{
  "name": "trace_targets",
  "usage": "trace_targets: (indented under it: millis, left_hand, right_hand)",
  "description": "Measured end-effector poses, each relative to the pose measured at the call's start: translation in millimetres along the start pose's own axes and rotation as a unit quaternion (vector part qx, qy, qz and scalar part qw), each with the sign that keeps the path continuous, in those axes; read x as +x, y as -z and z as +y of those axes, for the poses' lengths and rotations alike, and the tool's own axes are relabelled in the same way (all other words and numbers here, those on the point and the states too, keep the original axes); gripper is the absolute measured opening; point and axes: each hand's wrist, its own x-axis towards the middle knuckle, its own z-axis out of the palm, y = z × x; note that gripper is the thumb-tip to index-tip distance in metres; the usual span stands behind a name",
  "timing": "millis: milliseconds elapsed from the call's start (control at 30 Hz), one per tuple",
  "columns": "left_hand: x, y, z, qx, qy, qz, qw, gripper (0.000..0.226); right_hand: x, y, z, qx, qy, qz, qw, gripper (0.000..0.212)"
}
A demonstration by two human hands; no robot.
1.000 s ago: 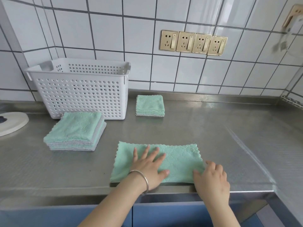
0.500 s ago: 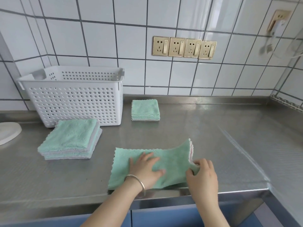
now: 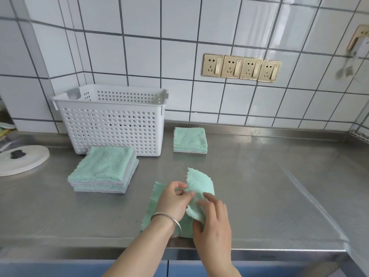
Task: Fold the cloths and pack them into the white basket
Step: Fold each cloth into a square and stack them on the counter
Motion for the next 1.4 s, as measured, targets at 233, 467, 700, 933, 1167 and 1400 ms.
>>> trace_targets:
  millis: [233, 467, 700, 933, 1167, 1400]
  left_hand:
    - [9, 47, -5, -0.005, 0.014, 0.044, 0.999, 0.026]
    - [12, 77, -19, 0.126, -0.009, 0.043, 0.991, 0.037]
    - [19, 86, -31, 0.142, 0.02, 0.029, 0.989, 0.042]
    - [18, 95, -34, 0.108, 0.043, 0.025, 0.993, 0.047]
    - [-2, 93, -27, 0.421, -0.15, 0.005, 0.895, 0.06]
    - [-3, 74, -51, 0.619, -0.147, -0.117, 0.762, 0.1]
  right_hand:
    - [-10, -20, 12, -0.039, -0.019, -0.063, 0.997, 0.081]
    - [-9, -23, 5, -0.062, 0.004, -0.101, 0.993, 0.069]
    - [-10, -26, 4, -0.072, 0.026, -0.109, 0.991, 0.065]
    - [-11, -22, 5, -0.056, 0.021, -0.163, 0.985, 0.065]
    - [-3, 6, 10, 0.121, -0.087, -0.226, 0.963, 0.07]
    - [19, -12, 7, -0.104, -0.025, -0.377, 0.92, 0.096]
